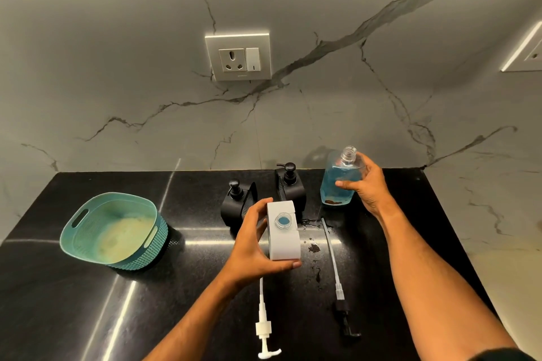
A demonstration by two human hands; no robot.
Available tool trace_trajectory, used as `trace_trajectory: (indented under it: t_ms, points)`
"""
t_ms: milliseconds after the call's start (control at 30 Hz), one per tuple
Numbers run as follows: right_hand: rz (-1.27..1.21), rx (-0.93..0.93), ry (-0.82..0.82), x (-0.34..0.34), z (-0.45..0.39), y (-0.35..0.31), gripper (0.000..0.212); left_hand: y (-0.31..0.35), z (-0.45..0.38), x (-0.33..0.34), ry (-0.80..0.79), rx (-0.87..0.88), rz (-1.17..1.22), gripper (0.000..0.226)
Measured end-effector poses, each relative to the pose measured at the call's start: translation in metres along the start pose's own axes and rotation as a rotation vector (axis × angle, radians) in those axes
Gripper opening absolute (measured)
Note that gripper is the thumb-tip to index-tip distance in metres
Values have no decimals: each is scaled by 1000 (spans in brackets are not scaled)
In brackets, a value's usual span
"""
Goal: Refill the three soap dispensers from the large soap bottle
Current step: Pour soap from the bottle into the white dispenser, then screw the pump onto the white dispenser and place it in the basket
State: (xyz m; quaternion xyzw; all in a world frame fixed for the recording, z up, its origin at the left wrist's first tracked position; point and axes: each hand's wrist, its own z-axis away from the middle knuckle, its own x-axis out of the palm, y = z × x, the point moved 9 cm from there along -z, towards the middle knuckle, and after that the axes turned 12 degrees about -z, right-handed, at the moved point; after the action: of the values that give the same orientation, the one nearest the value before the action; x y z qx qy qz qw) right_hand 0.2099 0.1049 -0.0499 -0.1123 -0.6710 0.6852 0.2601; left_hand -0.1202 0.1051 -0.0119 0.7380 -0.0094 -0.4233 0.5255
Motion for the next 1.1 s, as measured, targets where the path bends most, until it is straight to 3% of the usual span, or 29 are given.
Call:
trace_trajectory:
  t_ms: [500, 600, 700, 833, 967, 1100]
  points:
    - [6, -89, -19, -2, 19, -13, 101, 8, 5, -6, 7, 10, 10, 118]
    - [66, -156, 46, -10, 32, -21, 103, 11, 9, -7, 11, 18, 15, 118]
    - [129, -265, 194, -20, 54, -30, 93, 12, 15, -8, 18, 23, 13, 118]
    - [145, -444, 361, -18, 100, -44, 58, 12, 26, -13, 36, 29, 10, 116]
    - [131, -475, 239, 26, 135, -43, 29, 8, 39, -20, 57, 22, 14, 117]
    - [200, -363, 134, 72, 161, -18, 22, -1, 57, -28, 87, 1, 29, 116]
